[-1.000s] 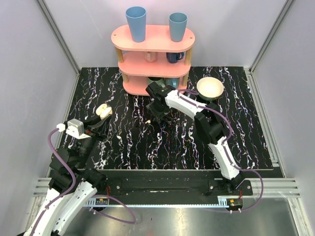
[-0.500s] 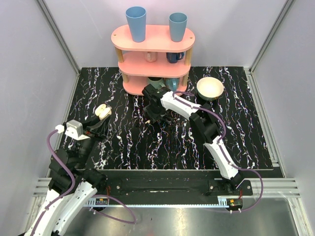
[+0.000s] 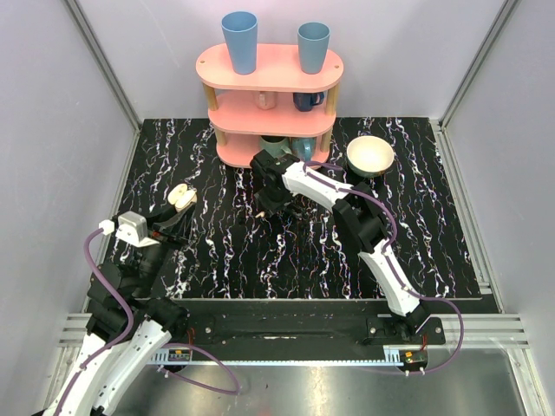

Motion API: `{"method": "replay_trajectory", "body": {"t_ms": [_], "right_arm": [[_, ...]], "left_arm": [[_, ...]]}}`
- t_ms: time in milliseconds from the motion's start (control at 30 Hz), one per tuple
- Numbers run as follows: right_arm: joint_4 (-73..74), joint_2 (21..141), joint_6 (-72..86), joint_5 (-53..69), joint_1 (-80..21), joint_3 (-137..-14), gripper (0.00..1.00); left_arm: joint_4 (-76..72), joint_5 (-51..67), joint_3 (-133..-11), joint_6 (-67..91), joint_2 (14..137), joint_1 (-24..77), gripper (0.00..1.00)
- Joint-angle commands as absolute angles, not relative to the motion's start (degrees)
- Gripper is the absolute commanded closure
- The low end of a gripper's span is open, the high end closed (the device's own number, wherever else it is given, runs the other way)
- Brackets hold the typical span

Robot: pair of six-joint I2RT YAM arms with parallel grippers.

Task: Insert the wireless bluetooth earbuds into the charging case
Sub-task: Pick up the left earbud from the center of the board.

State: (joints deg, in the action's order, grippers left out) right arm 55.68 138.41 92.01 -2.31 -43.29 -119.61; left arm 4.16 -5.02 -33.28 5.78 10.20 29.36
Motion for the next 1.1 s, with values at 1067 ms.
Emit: {"method": "replay_trajectory", "body": {"t_ms": [1067], "right_arm": [[55.02, 137.99, 95.01, -3.95, -43.59, -118.74, 0.61]], "left_arm": [[2.72, -7.91, -33.31, 4.92, 8.7, 29.36, 1.0]]}}
